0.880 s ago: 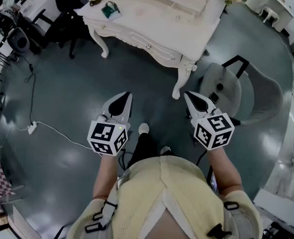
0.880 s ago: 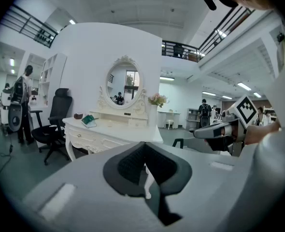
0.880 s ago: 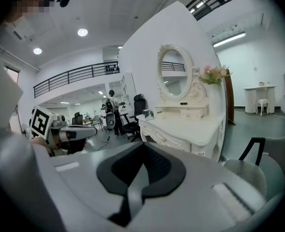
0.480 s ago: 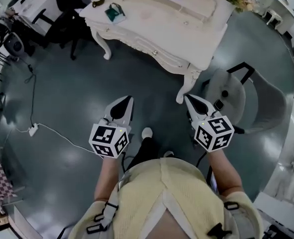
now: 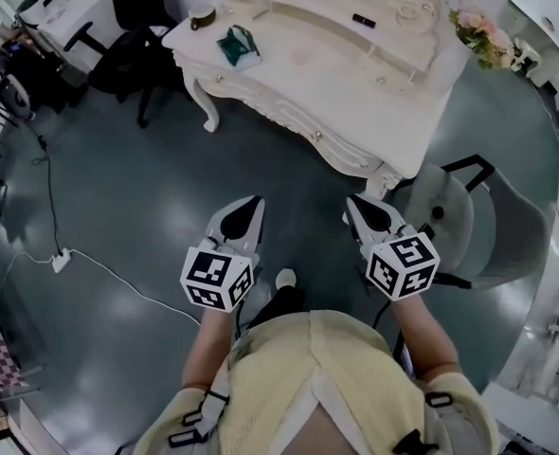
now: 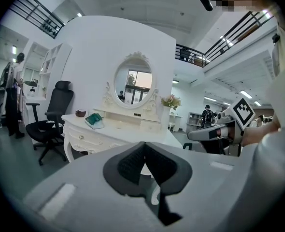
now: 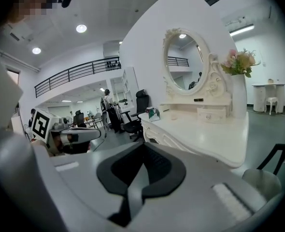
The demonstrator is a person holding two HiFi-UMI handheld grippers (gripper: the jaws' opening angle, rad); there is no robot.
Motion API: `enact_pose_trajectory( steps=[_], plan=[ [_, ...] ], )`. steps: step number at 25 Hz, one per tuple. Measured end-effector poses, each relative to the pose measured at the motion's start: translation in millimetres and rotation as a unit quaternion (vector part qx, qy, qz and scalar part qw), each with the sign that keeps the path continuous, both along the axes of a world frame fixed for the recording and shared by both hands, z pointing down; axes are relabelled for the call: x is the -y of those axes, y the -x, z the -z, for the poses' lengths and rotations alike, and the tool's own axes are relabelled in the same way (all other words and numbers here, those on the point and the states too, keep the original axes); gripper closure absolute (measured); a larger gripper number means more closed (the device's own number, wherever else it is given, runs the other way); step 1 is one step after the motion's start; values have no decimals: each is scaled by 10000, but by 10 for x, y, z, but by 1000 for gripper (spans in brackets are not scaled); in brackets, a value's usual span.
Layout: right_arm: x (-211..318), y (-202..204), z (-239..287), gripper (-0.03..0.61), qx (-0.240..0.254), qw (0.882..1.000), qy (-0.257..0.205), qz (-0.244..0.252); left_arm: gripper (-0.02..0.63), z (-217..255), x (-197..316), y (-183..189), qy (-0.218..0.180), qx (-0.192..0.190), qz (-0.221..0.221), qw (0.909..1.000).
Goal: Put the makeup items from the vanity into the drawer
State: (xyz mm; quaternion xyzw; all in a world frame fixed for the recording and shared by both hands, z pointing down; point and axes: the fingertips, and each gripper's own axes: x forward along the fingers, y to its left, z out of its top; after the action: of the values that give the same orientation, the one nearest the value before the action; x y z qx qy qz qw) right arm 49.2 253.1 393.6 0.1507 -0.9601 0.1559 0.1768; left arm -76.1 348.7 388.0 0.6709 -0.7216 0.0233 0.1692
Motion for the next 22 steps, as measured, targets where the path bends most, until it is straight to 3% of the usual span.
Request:
enact_pose_trajectory(
  steps=[7,14,22],
  plan=[
    [131,348,-53,577,-115,9999,89,-94,612,19,323,344,-69,233,-446,9987],
    [427,474,-172,577,-279,9992,221,-191,539,-66,778,540,2,236,-590,9980],
    [1128,690,-156,577,-276,9995,148,68,460,-59,1535,720,60,133,-583,9982]
  ],
)
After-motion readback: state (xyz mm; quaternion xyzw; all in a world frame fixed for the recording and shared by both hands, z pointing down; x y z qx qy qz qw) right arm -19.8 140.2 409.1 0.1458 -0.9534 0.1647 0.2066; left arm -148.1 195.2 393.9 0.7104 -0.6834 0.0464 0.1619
